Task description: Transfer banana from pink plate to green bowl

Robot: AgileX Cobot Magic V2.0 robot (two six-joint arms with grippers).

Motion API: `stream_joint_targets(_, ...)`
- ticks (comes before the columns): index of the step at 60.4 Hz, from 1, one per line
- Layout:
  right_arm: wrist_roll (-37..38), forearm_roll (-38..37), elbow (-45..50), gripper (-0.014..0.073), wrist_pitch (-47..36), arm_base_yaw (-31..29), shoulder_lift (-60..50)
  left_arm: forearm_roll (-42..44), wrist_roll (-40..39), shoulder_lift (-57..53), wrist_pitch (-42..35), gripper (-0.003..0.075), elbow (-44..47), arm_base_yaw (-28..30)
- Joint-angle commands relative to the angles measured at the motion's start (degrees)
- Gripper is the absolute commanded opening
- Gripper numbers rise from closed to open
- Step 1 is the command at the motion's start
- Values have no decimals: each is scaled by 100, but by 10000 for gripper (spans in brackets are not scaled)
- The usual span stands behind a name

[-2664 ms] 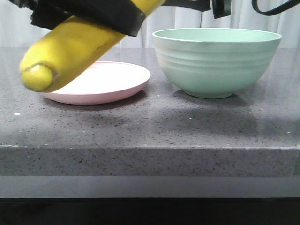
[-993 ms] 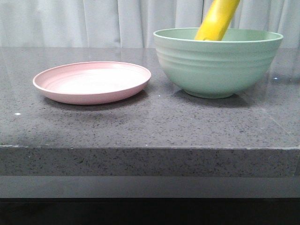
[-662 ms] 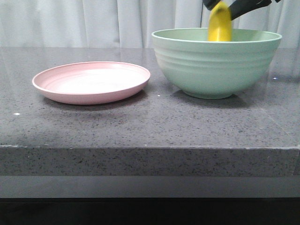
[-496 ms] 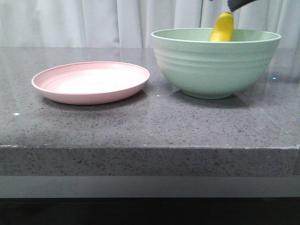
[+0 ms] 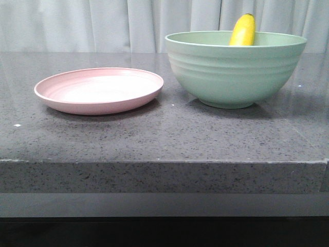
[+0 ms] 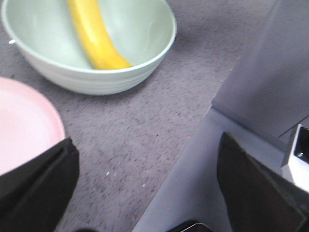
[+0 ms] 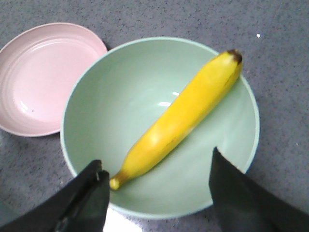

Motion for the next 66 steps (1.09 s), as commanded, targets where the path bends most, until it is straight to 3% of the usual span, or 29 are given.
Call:
stream_joint_targets(1,49,35,429,464,-533,39,-813,543,-959,-349,-265,564,-223,-26)
stream_joint_targets(8,64,0,1111,464,-538,39,-1637,2132,-2465,-727,-265,564,-223,-26)
stream_joint_targets(16,211,0,1704,464,-531,39,-2490,3095,-3670,-1269,-265,564,-71,-26)
stream_joint_targets(30,277,-7,2520,464,-495,39,-3863,3215,-3789,-2181,-279,564,471,-26)
stream_joint_targets(44,277,0,2840,464,-443,39,-4464,3244,-3789,-2672,-306,560,708,-26)
stream_joint_targets(52,277,19,2840,387,-443,39,-4495,3244,-3789,-2687,-469,450,708,-26)
stream_joint_targets(66,277,77,2840,20,-459,39,-4495,3244,-3789,-2668,-509,135,708,-26)
